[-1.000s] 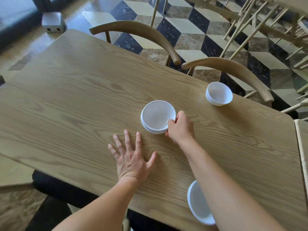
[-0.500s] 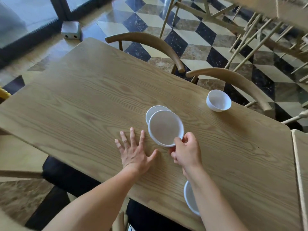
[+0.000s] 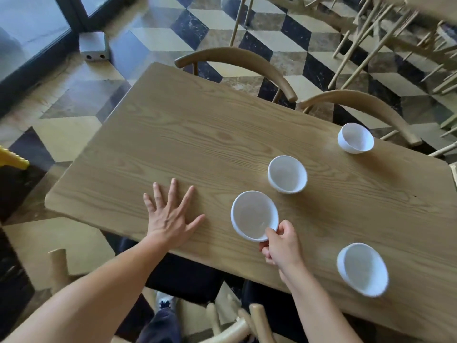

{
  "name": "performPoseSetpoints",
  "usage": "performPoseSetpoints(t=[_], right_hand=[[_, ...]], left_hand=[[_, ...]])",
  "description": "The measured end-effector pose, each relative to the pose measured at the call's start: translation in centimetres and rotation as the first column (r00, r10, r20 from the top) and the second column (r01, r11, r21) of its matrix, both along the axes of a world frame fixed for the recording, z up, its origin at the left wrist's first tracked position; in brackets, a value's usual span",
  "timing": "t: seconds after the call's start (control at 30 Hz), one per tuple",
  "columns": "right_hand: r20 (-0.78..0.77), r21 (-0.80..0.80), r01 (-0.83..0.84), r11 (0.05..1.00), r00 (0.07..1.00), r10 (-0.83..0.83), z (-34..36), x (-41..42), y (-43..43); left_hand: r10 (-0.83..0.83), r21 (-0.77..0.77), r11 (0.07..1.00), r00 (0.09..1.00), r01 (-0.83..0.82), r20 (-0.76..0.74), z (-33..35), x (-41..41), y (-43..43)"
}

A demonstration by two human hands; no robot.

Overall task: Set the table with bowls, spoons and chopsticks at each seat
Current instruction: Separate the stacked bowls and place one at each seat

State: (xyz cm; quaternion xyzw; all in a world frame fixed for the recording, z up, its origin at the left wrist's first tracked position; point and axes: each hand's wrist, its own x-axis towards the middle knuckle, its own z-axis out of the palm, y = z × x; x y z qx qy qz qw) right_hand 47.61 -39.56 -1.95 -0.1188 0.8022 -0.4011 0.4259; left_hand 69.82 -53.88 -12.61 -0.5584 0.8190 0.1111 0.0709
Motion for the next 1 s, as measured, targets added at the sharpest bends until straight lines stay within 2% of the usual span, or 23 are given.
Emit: performPoseSetpoints(t=[0.1, 0.23, 0.37, 0.63, 1.0], right_hand=[[0.052, 0.028, 0.012, 1.0, 0.999, -0.014, -1.0, 4.1, -1.7], [0.088, 0.043, -0.007, 0.999, 0.996, 0.003, -1.4, 8.0, -4.1], [0.093, 0.064, -0.022, 0.998, 0.996, 0.016, -1.6, 10.1, -5.8], [0.093, 0.083, -0.033, 0.996, 0.995, 0.025, -2.1, 11.8, -7.3], [0.137, 0.091, -0.028, 0.995, 0.99, 0.015, -2.1, 12.8, -8.0]], left_hand=[[0.053, 0.031, 0.998, 0.998, -0.054, 0.016, 0.4, 5.0, -4.2], [0.207, 0.055, 0.977, 0.978, -0.207, 0.007, 1.1, 10.6, -8.6], [0.237, 0.082, 0.968, 0.971, -0.239, 0.031, 1.6, 14.0, -11.0], [0.192, 0.082, 0.978, 0.981, -0.193, 0.019, 1.2, 12.6, -11.9], [0.211, 0.077, 0.974, 0.976, -0.214, 0.044, 0.8, 11.8, -11.9]])
